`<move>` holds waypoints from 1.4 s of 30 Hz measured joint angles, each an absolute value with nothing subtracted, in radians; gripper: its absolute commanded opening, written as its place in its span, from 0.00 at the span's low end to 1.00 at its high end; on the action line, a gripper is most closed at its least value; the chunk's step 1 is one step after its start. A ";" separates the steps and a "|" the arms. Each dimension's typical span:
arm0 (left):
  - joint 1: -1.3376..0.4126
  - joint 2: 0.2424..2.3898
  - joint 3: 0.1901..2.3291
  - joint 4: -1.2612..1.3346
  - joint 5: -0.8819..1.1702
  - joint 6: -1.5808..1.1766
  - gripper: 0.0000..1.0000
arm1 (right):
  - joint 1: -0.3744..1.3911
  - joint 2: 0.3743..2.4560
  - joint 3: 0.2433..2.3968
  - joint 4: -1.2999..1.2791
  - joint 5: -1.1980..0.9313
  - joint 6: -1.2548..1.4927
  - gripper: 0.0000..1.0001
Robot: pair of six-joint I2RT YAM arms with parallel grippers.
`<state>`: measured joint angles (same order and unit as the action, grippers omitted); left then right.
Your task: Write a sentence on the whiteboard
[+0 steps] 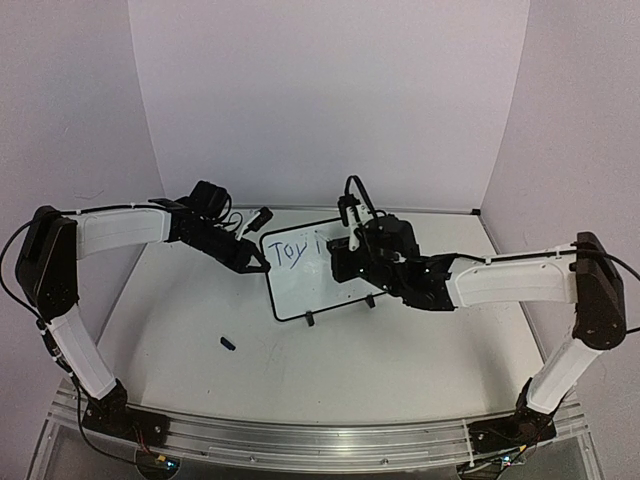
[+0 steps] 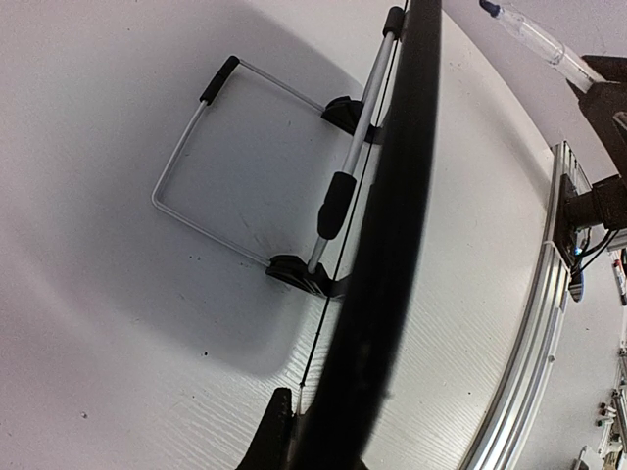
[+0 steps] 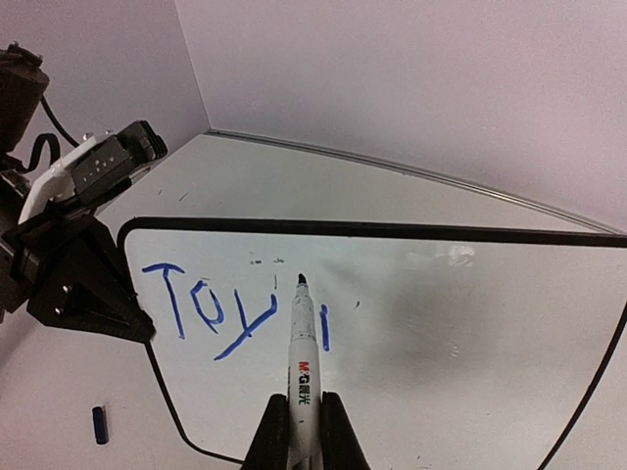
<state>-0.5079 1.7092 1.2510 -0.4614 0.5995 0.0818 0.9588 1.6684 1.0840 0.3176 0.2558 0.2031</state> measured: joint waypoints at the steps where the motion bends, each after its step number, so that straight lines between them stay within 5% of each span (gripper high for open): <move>1: -0.508 1.709 1.251 -0.462 0.599 0.081 0.00 | 0.959 1.676 1.094 0.318 0.262 0.201 0.00; 42: -0.508 1.709 1.254 -0.467 0.598 0.082 0.00 | 0.959 1.686 1.070 0.305 0.323 0.195 0.00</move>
